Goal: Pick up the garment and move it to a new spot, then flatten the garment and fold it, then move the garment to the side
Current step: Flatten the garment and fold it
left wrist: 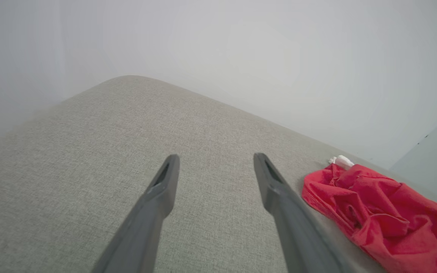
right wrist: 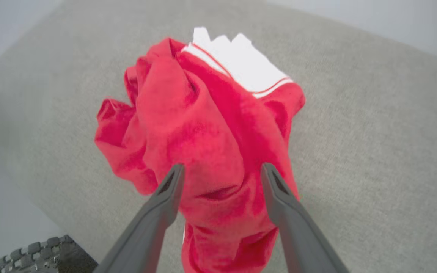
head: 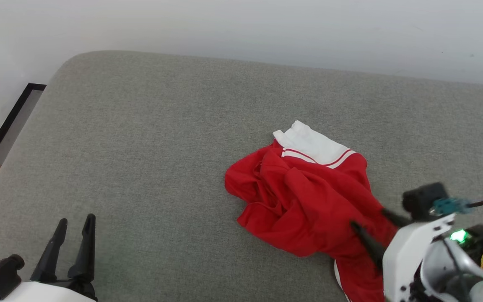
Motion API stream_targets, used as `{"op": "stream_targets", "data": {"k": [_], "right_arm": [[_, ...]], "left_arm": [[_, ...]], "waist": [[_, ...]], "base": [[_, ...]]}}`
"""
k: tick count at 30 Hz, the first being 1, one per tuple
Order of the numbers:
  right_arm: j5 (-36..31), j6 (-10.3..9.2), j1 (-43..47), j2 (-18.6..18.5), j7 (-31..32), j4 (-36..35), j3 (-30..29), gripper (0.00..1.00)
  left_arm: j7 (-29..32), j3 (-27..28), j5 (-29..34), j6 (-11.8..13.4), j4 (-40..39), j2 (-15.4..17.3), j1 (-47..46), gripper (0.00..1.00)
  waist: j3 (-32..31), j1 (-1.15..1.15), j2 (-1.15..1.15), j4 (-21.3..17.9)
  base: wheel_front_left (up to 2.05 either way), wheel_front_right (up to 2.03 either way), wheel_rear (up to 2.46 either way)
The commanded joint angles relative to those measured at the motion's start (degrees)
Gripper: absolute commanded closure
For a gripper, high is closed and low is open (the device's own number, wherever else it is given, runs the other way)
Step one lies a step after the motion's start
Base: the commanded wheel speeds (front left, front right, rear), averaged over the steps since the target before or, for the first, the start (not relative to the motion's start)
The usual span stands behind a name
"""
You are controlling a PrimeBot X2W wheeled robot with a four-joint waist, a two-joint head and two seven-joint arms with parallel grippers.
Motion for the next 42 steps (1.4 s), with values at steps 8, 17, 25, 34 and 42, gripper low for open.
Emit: {"op": "stream_targets", "data": {"k": [8,17,25,34,42], "right_arm": [[-2.0,-0.02,-6.95,0.0,-5.73,0.61,-3.08,0.0],[-0.54,-0.02,-20.89,-3.42,-10.49,20.86,-3.3,0.0],[1.0,-0.02,-31.23,-6.99,-9.2,37.58,1.05,0.0],[1.67,-0.03,-41.75,-10.67,-6.15,54.63,6.74,0.0],[2.79,-0.02,-45.86,-11.61,-1.93,66.15,11.92,0.0]], "left_arm": [[-0.28,-1.83,-0.89,-0.16,0.49,-0.15,-1.41,0.0],[-0.28,-5.28,-1.17,-0.16,1.44,-0.66,-4.38,0.0],[-0.28,-9.01,-1.92,-0.15,2.2,-1.33,-7.69,0.0],[-0.28,-12.95,-3.17,-0.16,3.03,-2.76,-11.42,0.0],[-0.28,-14.46,-4.32,-0.16,3.37,-3.7,-13.25,0.0]], "waist": [[0.22,0.0,0.0,1.95],[1.62,0.0,0.0,6.24],[3.88,0.0,0.0,10.43],[7.55,0.0,0.0,16.53],[10.2,0.0,0.0,19.93]], "base": [[0.0,0.0,0.0],[0.0,0.0,0.0],[0.0,0.0,0.0],[0.0,0.0,0.0],[0.0,0.0,0.0]]}}
